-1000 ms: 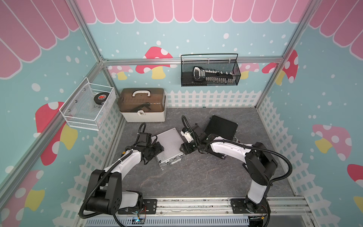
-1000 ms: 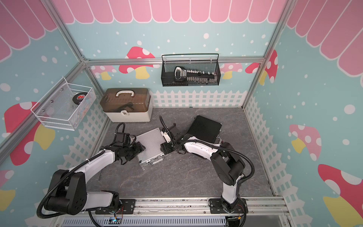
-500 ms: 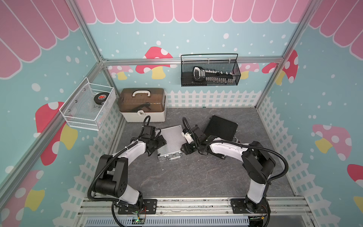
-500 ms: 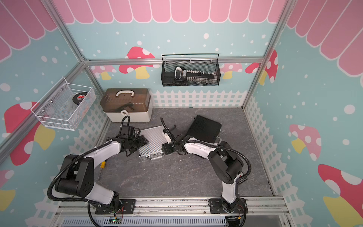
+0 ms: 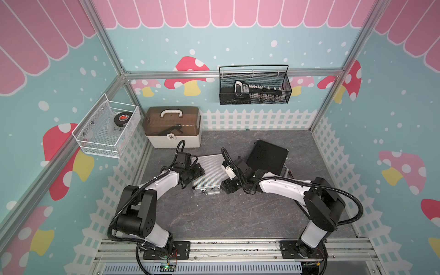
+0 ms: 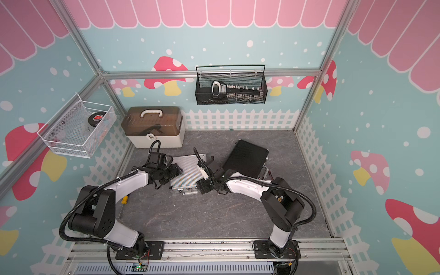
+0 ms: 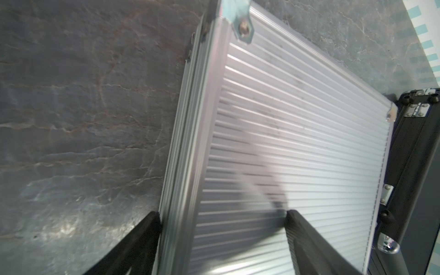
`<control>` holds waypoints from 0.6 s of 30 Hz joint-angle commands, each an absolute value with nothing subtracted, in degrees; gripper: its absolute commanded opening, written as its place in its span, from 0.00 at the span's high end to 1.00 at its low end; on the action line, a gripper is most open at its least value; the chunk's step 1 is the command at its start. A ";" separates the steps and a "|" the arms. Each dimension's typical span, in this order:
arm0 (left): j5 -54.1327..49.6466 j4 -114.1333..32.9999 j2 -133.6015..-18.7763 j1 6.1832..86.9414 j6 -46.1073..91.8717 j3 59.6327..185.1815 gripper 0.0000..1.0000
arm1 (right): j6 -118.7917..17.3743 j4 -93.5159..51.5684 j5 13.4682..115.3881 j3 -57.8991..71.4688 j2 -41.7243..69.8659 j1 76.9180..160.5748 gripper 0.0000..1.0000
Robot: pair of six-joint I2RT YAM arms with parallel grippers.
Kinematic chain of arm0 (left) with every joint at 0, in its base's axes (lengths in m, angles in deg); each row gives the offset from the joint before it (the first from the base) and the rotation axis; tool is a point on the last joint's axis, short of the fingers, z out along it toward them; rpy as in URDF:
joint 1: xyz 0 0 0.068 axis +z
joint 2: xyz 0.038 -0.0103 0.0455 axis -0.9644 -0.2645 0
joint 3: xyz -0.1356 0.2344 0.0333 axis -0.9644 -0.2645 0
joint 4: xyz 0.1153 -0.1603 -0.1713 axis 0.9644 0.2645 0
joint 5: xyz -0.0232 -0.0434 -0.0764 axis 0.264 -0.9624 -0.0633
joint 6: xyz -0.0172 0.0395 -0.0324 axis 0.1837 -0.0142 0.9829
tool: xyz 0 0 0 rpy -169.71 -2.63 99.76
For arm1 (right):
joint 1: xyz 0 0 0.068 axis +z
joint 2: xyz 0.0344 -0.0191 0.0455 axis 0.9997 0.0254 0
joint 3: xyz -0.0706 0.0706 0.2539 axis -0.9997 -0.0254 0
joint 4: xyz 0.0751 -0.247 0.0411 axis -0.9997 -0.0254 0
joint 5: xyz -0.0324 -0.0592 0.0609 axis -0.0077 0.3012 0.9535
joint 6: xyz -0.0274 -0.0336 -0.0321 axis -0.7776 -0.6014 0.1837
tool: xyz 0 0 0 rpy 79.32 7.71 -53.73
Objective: Open the poker set cases
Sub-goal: Move the poker set case to the center of the board, then open the fastener on the poker set case.
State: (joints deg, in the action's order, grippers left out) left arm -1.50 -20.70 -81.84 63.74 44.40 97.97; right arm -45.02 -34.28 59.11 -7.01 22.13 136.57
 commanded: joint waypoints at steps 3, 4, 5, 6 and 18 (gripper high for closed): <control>-3.70 -19.68 -80.28 63.07 46.06 95.12 0.18 | -42.34 -28.30 56.82 -14.19 15.15 137.53 0.25; -3.99 -19.93 -79.92 63.15 46.14 94.92 0.18 | -41.28 -26.47 56.76 -15.90 14.16 138.01 0.25; -4.15 -20.11 -79.61 63.24 45.98 94.83 0.18 | -40.40 -24.70 56.72 -17.29 13.52 138.52 0.26; -4.40 -20.05 -79.30 63.24 45.76 94.99 0.18 | -39.51 -22.95 56.46 -18.69 13.03 139.31 0.27; -9.39 -20.05 -79.55 63.24 45.13 94.18 0.18 | -28.79 10.49 49.89 -31.82 21.88 147.50 0.34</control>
